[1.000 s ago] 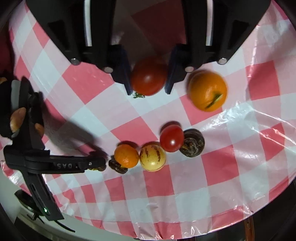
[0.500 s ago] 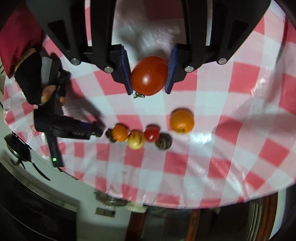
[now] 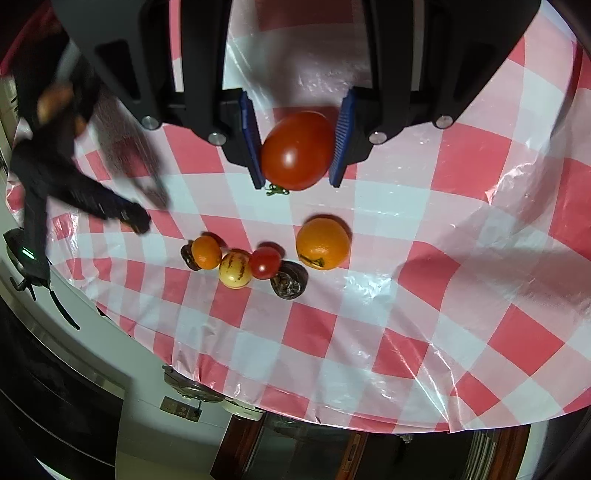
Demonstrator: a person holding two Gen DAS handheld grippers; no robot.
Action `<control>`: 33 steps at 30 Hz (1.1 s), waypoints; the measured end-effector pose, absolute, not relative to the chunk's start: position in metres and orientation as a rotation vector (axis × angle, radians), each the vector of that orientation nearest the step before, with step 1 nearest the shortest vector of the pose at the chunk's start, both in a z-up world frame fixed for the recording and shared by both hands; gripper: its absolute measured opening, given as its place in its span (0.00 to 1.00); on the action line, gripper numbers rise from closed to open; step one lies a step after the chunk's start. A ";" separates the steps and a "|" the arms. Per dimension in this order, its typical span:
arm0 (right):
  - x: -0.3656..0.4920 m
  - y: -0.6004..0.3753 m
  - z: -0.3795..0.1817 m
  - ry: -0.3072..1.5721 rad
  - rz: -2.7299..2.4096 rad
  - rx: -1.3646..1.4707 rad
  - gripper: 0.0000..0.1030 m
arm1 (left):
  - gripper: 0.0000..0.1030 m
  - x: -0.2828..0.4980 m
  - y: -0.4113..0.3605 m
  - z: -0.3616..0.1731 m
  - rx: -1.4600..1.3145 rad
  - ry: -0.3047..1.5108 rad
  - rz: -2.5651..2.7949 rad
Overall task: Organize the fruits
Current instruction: 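Carry the dried fruit and the red tomato over to the white box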
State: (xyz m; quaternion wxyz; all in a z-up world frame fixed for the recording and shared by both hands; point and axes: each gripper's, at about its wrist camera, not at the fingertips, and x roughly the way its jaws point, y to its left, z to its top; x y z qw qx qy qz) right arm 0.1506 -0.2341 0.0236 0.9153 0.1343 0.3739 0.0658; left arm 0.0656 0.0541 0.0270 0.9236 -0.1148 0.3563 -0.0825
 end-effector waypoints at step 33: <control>-0.099 -0.203 0.031 0.819 0.067 0.067 0.40 | 0.35 -0.074 -0.048 0.044 0.039 0.640 -0.389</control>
